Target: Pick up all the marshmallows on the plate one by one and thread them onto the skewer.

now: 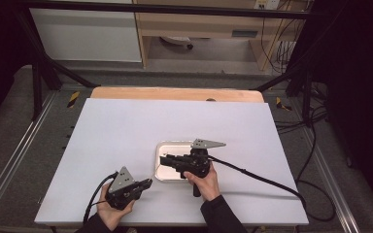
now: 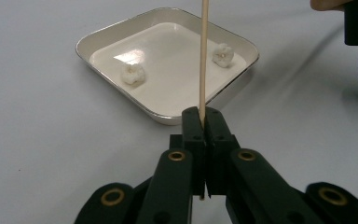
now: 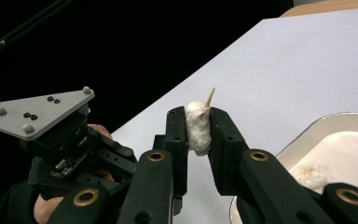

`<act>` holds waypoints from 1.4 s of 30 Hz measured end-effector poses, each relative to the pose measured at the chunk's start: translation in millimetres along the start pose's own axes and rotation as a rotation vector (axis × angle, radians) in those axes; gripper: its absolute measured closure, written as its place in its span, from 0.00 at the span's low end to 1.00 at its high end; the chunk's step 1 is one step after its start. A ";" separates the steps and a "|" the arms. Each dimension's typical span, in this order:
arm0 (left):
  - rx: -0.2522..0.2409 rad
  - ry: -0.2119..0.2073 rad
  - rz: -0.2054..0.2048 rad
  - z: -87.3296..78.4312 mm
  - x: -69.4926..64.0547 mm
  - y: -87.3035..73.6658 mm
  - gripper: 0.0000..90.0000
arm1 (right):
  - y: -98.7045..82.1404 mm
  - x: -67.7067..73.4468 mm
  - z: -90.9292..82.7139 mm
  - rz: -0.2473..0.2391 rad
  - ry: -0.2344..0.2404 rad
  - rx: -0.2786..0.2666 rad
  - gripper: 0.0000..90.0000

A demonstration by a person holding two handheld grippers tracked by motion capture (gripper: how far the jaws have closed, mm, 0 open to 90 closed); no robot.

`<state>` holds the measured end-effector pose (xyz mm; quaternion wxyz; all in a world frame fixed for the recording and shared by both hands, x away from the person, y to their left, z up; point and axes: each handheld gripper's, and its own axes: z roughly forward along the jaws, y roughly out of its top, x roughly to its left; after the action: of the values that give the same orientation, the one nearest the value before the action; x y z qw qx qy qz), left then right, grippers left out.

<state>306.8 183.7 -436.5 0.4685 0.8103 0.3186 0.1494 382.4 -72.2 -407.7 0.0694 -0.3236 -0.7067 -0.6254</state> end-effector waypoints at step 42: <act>-0.021 0.013 -0.029 5.9 3.4 6.6 0.98 | -9.1 3.5 -0.8 -0.101 -0.118 0.113 0.33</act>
<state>315.0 179.6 -434.1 0.4768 0.7998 0.3317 0.1512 374.4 -71.7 -413.4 0.0141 -0.3196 -0.7591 -0.5670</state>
